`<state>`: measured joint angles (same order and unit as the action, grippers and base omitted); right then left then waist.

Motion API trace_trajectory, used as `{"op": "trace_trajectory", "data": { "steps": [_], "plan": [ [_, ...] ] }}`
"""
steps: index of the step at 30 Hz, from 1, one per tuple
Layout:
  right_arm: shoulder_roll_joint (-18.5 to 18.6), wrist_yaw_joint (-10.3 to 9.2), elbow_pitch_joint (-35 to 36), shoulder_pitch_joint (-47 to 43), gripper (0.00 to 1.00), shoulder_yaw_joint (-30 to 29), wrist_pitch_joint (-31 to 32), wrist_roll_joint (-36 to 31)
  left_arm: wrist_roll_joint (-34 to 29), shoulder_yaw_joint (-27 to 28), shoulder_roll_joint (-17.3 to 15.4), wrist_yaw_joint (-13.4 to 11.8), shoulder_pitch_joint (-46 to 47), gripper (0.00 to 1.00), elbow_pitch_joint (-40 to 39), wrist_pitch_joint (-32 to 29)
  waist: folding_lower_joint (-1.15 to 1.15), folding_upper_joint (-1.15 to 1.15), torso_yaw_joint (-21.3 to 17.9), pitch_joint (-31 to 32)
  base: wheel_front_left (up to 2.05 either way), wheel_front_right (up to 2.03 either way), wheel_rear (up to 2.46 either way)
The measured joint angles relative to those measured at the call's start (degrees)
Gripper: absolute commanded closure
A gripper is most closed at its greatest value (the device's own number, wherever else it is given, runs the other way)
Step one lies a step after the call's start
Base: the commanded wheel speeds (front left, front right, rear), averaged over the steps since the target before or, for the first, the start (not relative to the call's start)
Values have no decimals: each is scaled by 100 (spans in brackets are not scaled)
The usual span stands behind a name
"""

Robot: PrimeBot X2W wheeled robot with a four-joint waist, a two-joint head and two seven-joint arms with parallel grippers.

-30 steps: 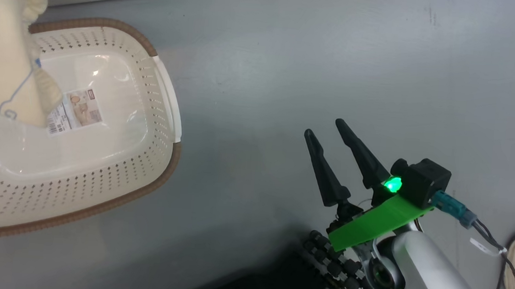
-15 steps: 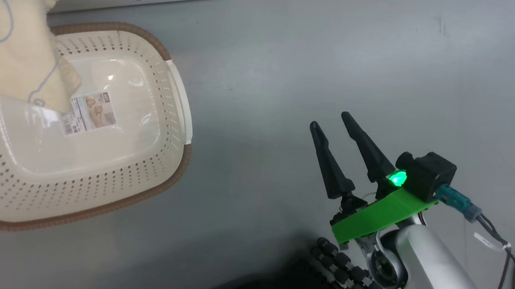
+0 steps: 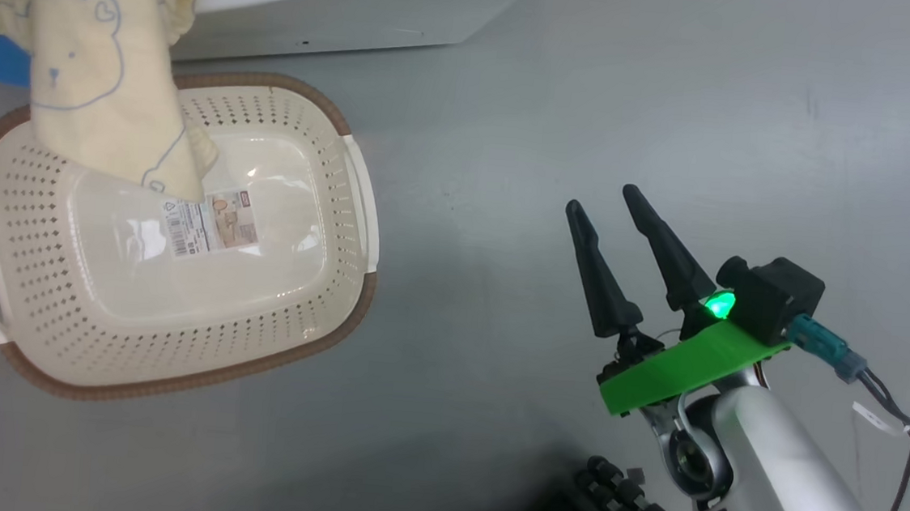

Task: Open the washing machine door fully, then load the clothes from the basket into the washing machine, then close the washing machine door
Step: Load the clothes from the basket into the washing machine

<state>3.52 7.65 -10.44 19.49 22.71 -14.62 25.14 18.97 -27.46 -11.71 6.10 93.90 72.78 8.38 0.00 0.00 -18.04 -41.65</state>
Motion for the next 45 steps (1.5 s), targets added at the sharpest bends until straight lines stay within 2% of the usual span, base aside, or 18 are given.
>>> {"op": "trace_trajectory", "data": {
  "steps": [3,10,19,26,30,33,45],
  "plan": [
    [9,0,-13,0,0,-23,0,0,38,-21,26,51,-94,0,54,-172,0,0,43,54,0,0,0],
    [37,0,-67,-1,0,-209,0,0,176,-49,214,94,-431,0,83,-157,0,0,160,281,0,0,0],
    [190,0,-105,-71,0,-443,0,-60,559,48,576,99,-1260,0,82,358,0,0,480,915,0,0,0],
    [316,0,-110,-400,0,-600,0,-111,681,64,610,100,-1796,0,-179,549,0,0,797,1471,0,0,0],
    [355,0,-86,-520,0,-681,0,-113,739,143,584,100,-2056,0,-623,582,0,0,1002,1625,0,0,0],
    [356,0,-14,-532,0,-743,0,-148,722,211,505,67,-2403,0,-1284,590,0,0,1111,1632,0,0,0],
    [367,0,34,-635,0,-812,0,-148,448,646,233,-494,-4594,0,-3940,600,0,0,1210,1581,0,0,0]
  ]
}}
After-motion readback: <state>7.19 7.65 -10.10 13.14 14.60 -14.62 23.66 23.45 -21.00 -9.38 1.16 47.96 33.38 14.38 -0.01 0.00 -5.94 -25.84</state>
